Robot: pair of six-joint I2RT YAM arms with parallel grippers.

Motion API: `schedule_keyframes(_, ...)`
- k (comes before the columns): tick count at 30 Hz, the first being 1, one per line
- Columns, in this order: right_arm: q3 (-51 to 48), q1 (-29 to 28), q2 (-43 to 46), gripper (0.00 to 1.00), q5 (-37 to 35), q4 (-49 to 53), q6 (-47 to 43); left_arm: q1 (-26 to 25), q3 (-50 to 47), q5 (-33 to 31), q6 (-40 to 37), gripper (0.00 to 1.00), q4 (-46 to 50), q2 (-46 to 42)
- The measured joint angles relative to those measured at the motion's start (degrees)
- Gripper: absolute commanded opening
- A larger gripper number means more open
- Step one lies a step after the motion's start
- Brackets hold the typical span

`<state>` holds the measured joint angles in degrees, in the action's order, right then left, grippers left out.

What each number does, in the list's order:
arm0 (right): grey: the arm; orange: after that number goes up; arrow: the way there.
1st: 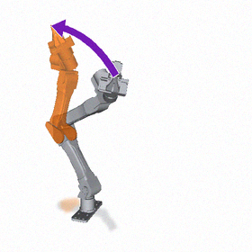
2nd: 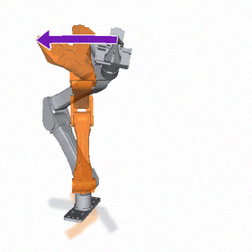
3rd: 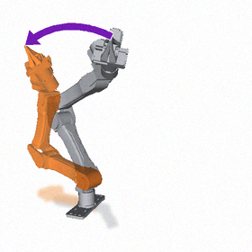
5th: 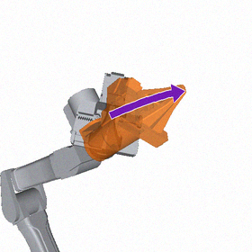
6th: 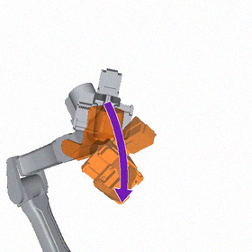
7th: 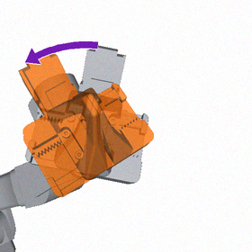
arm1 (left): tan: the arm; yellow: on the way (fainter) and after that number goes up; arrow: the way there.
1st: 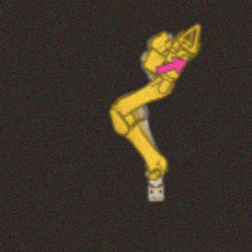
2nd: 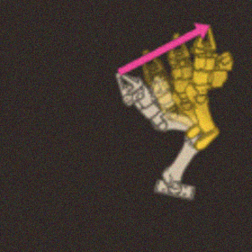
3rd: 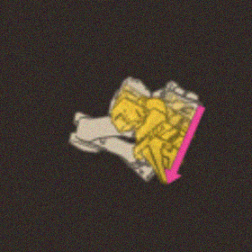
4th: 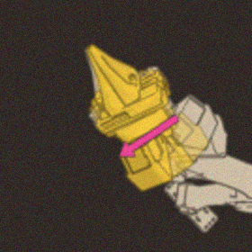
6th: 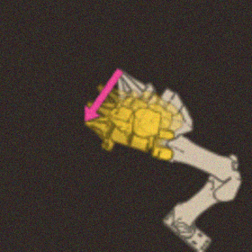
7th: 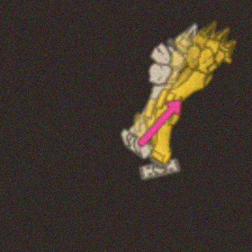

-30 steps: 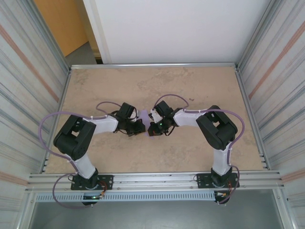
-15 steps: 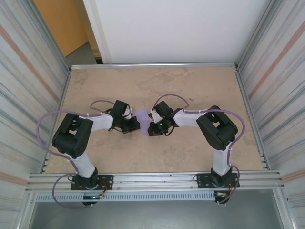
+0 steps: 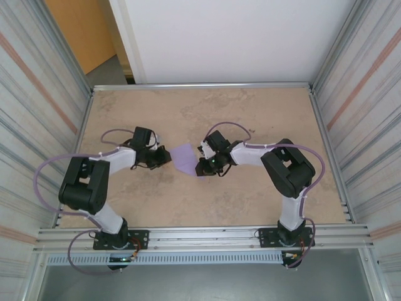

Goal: Fold a paper plane with a square sheet of paper (pick it up from the middle)
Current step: Third fold the triangle at the center of the table.

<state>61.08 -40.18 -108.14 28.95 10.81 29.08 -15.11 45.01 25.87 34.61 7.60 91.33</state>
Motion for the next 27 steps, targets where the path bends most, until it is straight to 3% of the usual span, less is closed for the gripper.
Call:
schedule_keyframes(6,0.57,0.04,2.01,0.25,0.17,-2.05,3.34,-1.64,-5.79,1.14,6.1,0.23,-4.76,-7.13)
schedule_keyframes(14,2.38,0.39,0.87,0.25,0.17,-2.58,5.07,-6.45,-12.02,2.8,14.64,0.31,-10.97,-7.02)
schedule_keyframes(20,3.23,1.25,-1.6,0.25,-0.57,-2.58,5.29,-6.62,-12.22,3.02,17.75,0.4,-14.49,-5.88)
schedule_keyframes(27,3.23,1.6,-3.61,0.23,-0.63,-1.99,5.29,-6.67,-12.26,3.04,19.71,0.41,-16.46,-3.89)
